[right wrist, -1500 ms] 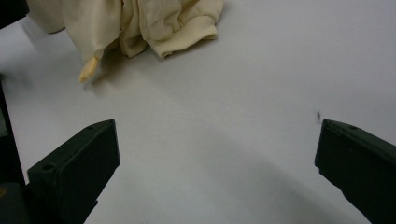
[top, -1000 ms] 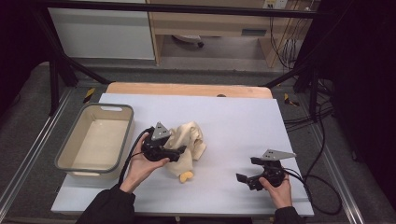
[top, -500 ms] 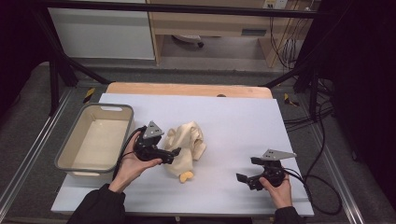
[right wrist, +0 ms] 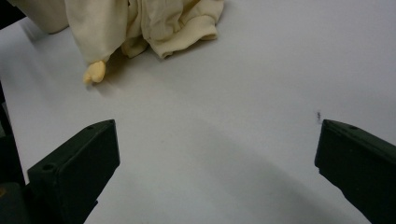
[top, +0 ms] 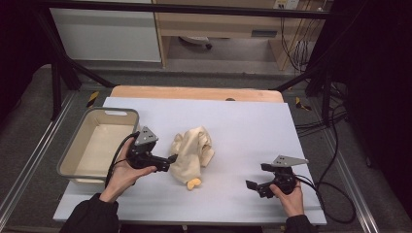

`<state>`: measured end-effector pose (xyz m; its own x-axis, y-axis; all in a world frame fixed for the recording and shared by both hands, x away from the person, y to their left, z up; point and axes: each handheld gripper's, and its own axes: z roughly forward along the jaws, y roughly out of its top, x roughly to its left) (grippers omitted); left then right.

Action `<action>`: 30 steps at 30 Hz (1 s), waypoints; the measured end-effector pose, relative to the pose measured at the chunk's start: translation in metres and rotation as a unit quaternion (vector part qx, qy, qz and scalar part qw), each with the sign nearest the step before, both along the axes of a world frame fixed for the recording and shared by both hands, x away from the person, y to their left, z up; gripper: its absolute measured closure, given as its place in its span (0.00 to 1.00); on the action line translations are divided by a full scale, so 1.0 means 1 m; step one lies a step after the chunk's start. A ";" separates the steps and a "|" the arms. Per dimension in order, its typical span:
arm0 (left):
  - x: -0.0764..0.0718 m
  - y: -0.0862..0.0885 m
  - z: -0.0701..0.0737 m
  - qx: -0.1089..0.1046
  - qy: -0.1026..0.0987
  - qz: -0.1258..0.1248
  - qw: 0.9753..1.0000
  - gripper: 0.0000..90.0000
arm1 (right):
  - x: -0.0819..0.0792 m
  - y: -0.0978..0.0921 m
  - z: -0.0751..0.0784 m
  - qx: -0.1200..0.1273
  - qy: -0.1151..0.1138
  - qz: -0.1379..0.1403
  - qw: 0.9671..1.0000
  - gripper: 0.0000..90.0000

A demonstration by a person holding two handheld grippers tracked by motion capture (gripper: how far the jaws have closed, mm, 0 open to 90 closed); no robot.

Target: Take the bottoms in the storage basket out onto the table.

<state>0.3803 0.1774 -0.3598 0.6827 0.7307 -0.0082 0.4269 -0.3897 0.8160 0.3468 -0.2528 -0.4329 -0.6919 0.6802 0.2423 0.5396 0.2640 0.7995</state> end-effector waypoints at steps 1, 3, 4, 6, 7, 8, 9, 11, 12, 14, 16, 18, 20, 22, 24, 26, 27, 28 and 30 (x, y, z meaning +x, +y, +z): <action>-0.001 0.002 0.000 0.001 -0.001 0.001 1.000 0.04 | 0.000 0.000 0.000 0.000 0.000 0.000 1.000 0.00; -0.003 0.007 0.000 0.003 -0.002 0.002 1.000 0.04 | 0.000 0.000 0.000 0.000 -0.001 0.000 1.000 0.00; -0.004 0.009 0.000 0.003 -0.003 0.002 1.000 0.04 | 0.000 0.000 0.000 0.000 0.000 0.000 1.000 0.00; -0.006 0.013 0.000 0.004 -0.004 0.002 1.000 0.04 | 0.000 0.000 0.000 0.000 0.000 0.000 1.000 0.00; -0.007 0.015 0.000 0.004 -0.004 0.003 1.000 0.04 | 0.000 0.000 0.000 0.000 -0.001 0.000 1.000 0.00; -0.008 0.017 0.001 0.004 -0.005 0.004 1.000 0.04 | 0.000 0.000 0.000 0.000 -0.001 0.000 1.000 0.00; -0.009 0.020 0.001 0.003 -0.006 0.006 1.000 0.04 | 0.000 0.000 0.000 0.000 -0.001 0.000 1.000 0.00; -0.010 0.024 0.001 0.004 -0.005 0.009 1.000 0.04 | 0.000 0.000 0.000 0.000 0.000 0.000 1.000 0.00; -0.011 0.026 0.001 0.005 -0.006 0.012 1.000 0.03 | 0.000 0.000 0.000 0.000 0.000 0.000 1.000 0.00; -0.012 0.030 0.001 0.003 -0.007 0.016 1.000 0.03 | 0.000 0.000 0.000 0.000 -0.001 0.001 1.000 0.00; -0.014 0.033 0.001 0.003 -0.007 0.017 1.000 0.03 | 0.000 0.000 0.000 0.000 0.000 0.000 1.000 0.00; -0.016 0.037 0.000 0.005 -0.009 0.022 1.000 0.02 | 0.000 0.000 0.000 -0.001 -0.002 0.001 1.000 0.00; -0.017 0.040 0.000 0.004 -0.010 0.027 1.000 0.02 | 0.000 0.000 0.000 0.000 0.000 0.001 1.000 0.00; -0.018 0.044 -0.001 0.002 -0.010 0.029 1.000 0.02 | 0.000 0.000 0.000 -0.001 0.000 0.001 1.000 0.00; -0.019 0.047 -0.002 0.001 -0.011 0.032 0.999 0.02 | 0.000 0.000 0.000 0.000 0.000 0.000 1.000 0.00; -0.020 0.051 -0.002 -0.001 -0.010 0.037 0.999 0.01 | 0.000 0.000 0.000 0.000 -0.001 0.001 1.000 0.00; -0.020 0.053 -0.002 -0.002 -0.011 0.039 0.999 0.01 | 0.000 0.000 0.000 0.000 0.000 0.000 1.000 0.00; -0.021 0.055 -0.003 -0.003 -0.012 0.042 0.999 0.01 | 0.000 0.000 0.000 -0.001 0.000 0.001 1.000 0.00; -0.022 0.060 -0.004 -0.005 -0.012 0.045 0.999 0.01 | 0.000 0.000 0.000 -0.001 0.000 0.001 1.000 0.00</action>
<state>0.3581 0.2370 -0.3639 0.6142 0.7892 -0.0007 0.4407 -0.3422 0.8299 0.3470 -0.2524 -0.4334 -0.6927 0.6798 0.2408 0.5387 0.2658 0.7994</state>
